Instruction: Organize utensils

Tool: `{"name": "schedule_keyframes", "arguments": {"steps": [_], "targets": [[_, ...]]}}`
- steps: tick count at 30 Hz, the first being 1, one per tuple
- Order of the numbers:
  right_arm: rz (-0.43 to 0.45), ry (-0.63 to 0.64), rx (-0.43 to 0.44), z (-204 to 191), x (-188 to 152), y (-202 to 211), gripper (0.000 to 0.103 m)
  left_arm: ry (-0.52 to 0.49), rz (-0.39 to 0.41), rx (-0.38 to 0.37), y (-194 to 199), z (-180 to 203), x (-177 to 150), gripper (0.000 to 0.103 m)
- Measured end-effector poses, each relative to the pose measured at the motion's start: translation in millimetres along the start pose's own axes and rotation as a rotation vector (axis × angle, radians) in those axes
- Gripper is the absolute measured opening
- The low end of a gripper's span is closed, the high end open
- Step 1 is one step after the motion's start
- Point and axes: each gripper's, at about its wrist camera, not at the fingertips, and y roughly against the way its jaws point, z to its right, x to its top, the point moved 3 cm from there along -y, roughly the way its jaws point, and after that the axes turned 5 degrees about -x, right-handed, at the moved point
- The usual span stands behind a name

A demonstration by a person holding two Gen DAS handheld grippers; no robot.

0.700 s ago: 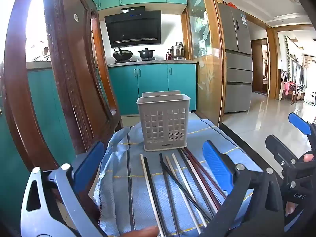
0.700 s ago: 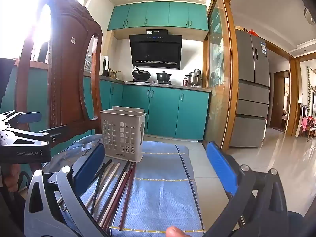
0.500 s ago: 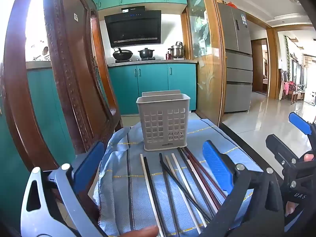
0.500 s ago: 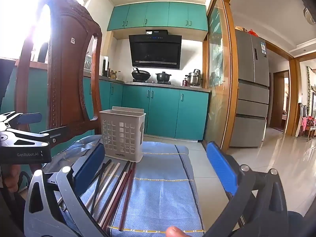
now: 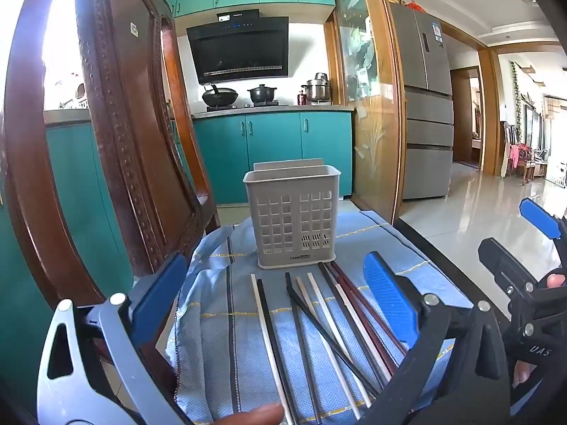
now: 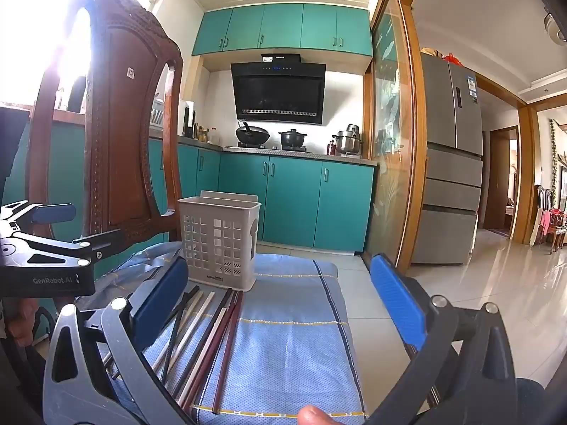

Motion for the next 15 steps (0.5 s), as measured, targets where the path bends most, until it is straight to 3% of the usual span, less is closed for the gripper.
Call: {"name": "schedule_keyframes", "arguments": {"steps": [15], "targets": [[0.005,0.006,-0.001,0.1,-1.2,1.8,0.100,-0.009,-0.012,0.007,0.2,3.1,-3.8,0.099]]}}
